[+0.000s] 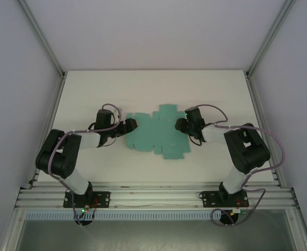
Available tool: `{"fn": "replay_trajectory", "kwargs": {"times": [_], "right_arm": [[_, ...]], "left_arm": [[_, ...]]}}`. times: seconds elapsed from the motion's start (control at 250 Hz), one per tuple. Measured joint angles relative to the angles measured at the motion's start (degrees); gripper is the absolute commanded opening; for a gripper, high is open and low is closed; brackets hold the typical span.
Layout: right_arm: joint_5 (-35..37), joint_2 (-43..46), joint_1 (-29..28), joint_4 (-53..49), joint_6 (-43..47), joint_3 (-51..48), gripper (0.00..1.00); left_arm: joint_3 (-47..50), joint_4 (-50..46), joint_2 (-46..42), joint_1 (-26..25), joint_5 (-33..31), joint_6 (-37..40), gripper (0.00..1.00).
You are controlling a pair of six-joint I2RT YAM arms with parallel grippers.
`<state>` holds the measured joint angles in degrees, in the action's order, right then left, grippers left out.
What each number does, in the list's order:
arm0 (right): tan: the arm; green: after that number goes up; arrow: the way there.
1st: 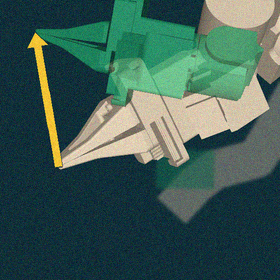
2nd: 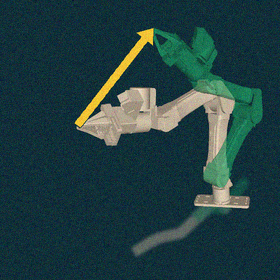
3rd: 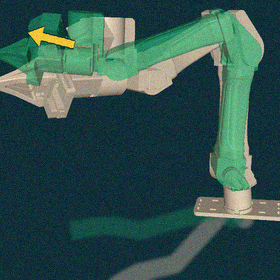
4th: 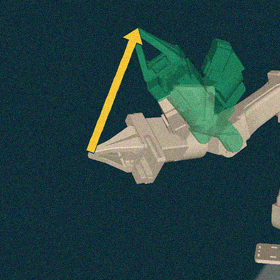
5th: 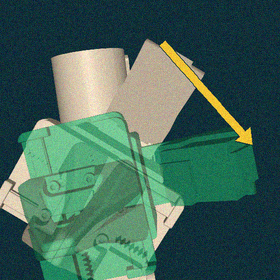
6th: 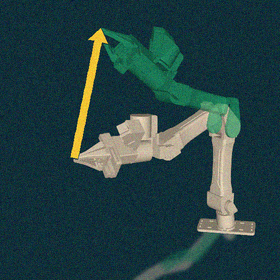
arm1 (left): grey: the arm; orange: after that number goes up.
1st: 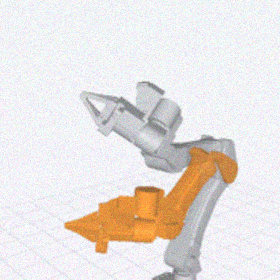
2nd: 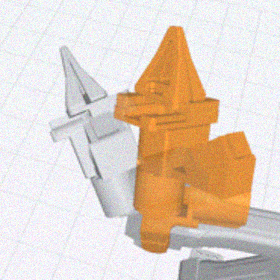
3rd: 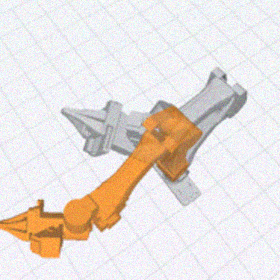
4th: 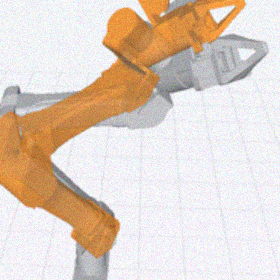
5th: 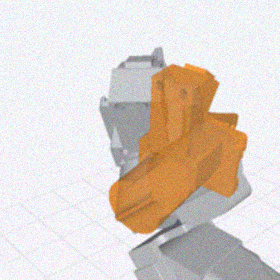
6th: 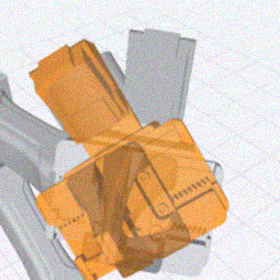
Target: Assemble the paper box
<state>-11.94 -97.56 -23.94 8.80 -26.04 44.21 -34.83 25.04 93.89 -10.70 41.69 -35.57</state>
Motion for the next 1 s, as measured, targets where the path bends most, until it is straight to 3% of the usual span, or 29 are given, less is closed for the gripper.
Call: {"fn": "replay_trajectory", "kwargs": {"times": [0.056,0.152,0.272,0.464,0.736,0.907,0.999], "right_arm": [[-0.13,-0.46,0.0,1.14,-0.24,0.0,0.49],[-0.57,-0.74,0.15,2.89,-0.59,-0.37,0.49],[-2.23,-0.39,1.29,5.07,-1.16,-1.6,0.5],[-9.29,3.43,4.52,4.81,-0.44,-3.8,0.65],[-20.74,17.42,10.67,-0.83,3.39,-3.21,0.74],[-27.89,27.8,13.05,-1.51,4.87,-3.17,0.72],[-31.71,31.78,14.12,-1.27,4.22,-3.28,0.64]], "left_arm": [[-0.07,2.05,1.31,-0.2,1.73,-1.25,0.42],[-0.17,4.55,3.19,-0.37,4.22,-3.28,0.21],[-0.15,7.89,3.21,-0.39,6.1,-6.03,0.0],[-0.17,9.09,-1.84,-0.85,9.09,-6.84,0.0],[-4.07,6.38,-14.36,-0.44,9.6,-6.36,0.0],[-4.57,4.35,-23.34,0.96,7.37,-6.64,0.0],[-4.57,4.11,-25.9,2.23,7.08,-7.8,0.0]]}}
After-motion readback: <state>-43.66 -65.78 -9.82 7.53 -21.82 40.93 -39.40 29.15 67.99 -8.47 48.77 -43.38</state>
